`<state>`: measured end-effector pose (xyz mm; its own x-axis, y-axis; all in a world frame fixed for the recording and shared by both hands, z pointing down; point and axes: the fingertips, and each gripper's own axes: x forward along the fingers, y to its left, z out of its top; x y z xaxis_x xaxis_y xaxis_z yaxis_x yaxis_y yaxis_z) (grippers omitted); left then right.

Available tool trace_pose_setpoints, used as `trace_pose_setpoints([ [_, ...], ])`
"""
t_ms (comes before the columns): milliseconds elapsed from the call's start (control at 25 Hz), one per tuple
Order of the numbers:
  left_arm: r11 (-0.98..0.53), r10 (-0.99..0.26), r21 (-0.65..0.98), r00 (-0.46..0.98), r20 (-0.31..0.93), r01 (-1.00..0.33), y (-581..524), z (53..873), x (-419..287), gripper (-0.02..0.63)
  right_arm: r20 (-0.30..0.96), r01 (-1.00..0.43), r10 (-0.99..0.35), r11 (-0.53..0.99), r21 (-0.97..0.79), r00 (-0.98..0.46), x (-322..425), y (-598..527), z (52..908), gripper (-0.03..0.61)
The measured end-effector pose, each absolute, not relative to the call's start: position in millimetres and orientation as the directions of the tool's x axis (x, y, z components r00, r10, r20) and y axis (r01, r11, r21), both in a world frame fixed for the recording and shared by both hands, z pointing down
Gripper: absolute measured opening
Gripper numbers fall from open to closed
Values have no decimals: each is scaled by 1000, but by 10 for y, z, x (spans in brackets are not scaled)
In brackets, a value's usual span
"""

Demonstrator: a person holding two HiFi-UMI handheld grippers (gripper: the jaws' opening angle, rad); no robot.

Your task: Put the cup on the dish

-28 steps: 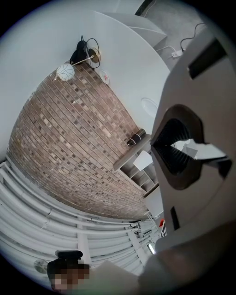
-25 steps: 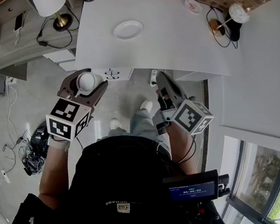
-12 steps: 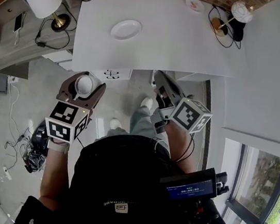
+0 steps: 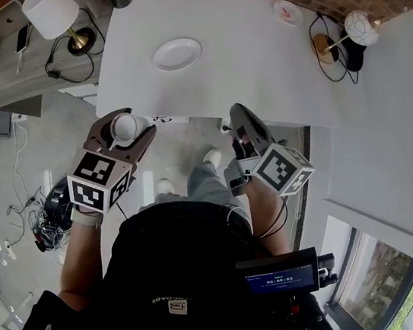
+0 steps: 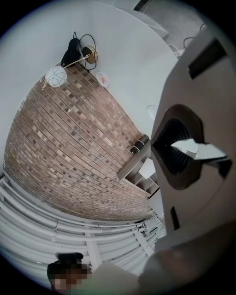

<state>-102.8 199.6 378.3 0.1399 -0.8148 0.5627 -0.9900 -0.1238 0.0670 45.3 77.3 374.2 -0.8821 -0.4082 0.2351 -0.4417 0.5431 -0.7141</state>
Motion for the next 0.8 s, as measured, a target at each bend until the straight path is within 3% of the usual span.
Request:
trace_pose_setpoints([
  [800,-20,-778,-16,6,628,-1000,851,3821,-1010,259,232,-369,-304,545,-753,-924,549,-479,3873,3],
])
